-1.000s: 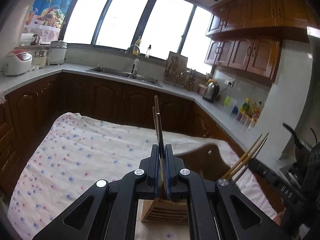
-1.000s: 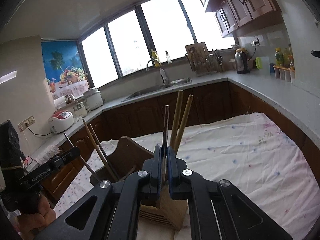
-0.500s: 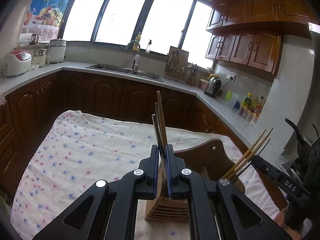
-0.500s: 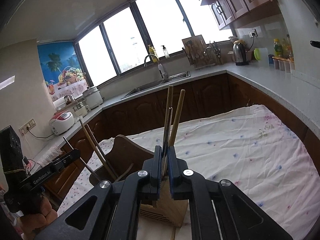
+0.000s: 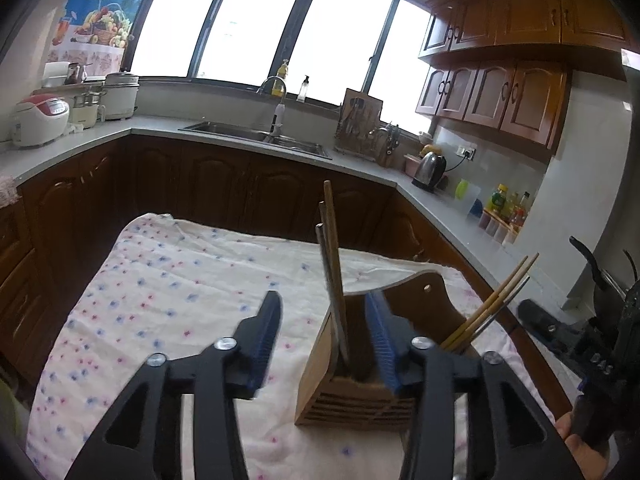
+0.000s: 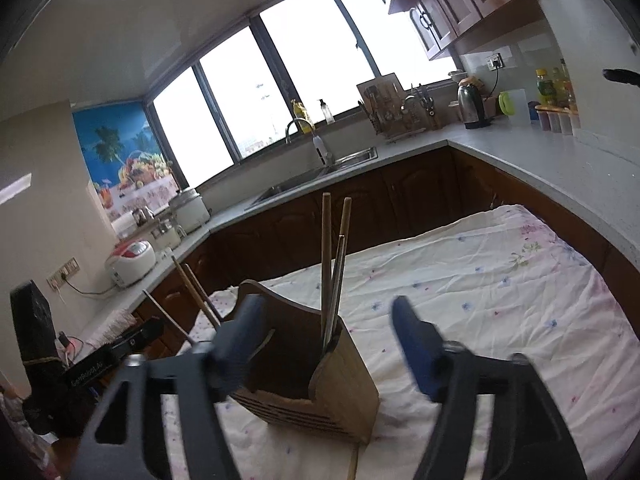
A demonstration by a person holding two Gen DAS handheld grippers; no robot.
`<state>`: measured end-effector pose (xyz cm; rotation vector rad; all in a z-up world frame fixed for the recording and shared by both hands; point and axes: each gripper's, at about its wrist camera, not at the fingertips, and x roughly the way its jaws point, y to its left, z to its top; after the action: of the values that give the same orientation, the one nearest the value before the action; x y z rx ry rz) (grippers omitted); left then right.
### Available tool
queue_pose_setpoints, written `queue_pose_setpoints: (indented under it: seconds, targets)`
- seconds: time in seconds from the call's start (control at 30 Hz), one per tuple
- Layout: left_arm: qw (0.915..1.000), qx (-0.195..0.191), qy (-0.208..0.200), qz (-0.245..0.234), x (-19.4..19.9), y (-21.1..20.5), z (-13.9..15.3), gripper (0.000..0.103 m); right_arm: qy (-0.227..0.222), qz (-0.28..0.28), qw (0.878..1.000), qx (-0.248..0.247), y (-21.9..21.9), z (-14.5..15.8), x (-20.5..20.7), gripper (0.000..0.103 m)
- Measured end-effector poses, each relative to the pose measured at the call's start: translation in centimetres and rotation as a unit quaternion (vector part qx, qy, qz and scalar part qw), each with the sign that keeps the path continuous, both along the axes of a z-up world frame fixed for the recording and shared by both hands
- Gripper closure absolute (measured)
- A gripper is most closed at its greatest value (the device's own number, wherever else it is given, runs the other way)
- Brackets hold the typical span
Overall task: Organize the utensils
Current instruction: 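Open both tools and pull them back toward the forks and spoon, then close left tool on a steel fork while right tool closes on a steel spoon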
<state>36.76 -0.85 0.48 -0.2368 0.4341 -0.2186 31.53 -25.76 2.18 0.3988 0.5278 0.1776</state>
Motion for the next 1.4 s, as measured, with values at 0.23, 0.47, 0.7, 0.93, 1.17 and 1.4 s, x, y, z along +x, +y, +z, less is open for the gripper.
queue_pose_setpoints:
  seconds: [0.23,0.47,0.7,0.93,1.17,1.4]
  targets:
    - [0.9998,-0.01,0.001,0.018,-3.9,1.8,0.2,0.016,-0.013,-0.002,1.0,0.012,-1.0,1.1,-3.8,0.012]
    - [0.9994,-0.018,0.009,0.027,-8.9,3.4,0.1,0.012,-0.013,-0.007,1.0,0.012,-1.8,1.9,-7.9,0.011]
    - [0.9992,-0.021,0.022,0.027,-13.9,4.8,-0.2,0.01,0.0,-0.012,1.0,0.005,-2.2,1.4,-12.0,0.011]
    - [0.9986,-0.022,0.04,0.027,-18.0,5.1,-0.7,0.009,0.024,-0.011,1.0,-0.002,-2.2,0.2,-15.4,0.011]
    - [0.9972,-0.022,0.064,0.031,-20.6,5.3,-1.3,0.009,0.04,-0.014,0.999,-0.005,-2.2,-0.8,-17.8,0.011]
    - [0.9958,-0.016,0.084,0.031,-22.3,4.8,-1.6,0.009,0.056,-0.012,0.998,-0.003,-2.4,-1.9,-19.3,0.011]
